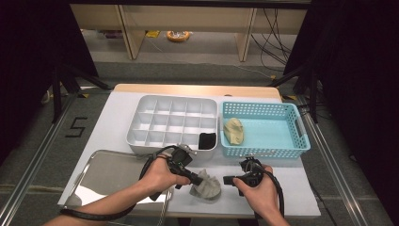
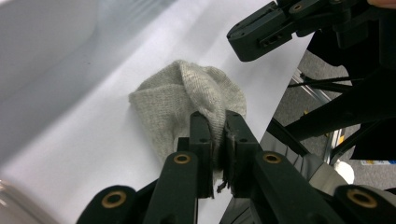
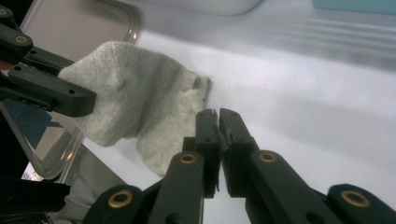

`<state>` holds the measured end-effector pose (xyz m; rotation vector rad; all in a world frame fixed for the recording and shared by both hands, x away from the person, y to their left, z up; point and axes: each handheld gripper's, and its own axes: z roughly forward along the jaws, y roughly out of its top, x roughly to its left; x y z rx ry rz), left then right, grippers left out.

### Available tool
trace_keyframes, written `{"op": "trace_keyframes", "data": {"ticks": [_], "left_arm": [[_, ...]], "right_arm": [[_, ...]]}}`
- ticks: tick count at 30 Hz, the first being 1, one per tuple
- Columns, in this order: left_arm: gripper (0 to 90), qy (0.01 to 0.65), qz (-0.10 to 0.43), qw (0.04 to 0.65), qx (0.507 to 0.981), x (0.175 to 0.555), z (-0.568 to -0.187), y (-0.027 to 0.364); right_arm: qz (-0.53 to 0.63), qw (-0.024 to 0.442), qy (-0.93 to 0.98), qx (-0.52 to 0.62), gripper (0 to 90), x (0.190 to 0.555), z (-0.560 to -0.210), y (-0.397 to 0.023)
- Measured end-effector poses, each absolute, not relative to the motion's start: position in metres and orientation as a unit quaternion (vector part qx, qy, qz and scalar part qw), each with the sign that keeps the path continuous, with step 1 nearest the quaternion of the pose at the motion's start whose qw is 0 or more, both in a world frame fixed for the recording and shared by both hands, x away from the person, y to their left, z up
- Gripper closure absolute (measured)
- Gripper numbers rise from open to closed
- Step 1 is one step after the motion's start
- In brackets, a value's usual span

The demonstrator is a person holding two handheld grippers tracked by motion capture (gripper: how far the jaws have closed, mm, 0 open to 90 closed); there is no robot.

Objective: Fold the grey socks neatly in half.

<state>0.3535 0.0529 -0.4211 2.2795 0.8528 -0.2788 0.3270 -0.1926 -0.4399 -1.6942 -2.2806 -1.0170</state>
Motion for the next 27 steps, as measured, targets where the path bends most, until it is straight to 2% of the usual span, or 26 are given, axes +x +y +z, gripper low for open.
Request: {"op": "trace_keyframes", "data": {"ticks": [6, 16, 27], "left_arm": [[82.6, 0.318, -0.107, 0.322, 0.886, 0.353, -0.425, 0.039], [81.3, 0.306, -0.108, 0.308, 0.894, 0.355, -0.434, 0.024], [74.4, 0.295, -0.096, 0.305, 0.900, 0.348, -0.450, 0.011]], "right_arm": [[-0.334, 0.052, -0.762, -0.553, 85.3, 0.328, -0.445, -0.193], [-0.333, 0.060, -0.764, -0.549, 84.9, 0.326, -0.446, -0.190], [-0.345, 0.060, -0.753, -0.557, 80.0, 0.329, -0.441, -0.195]]}}
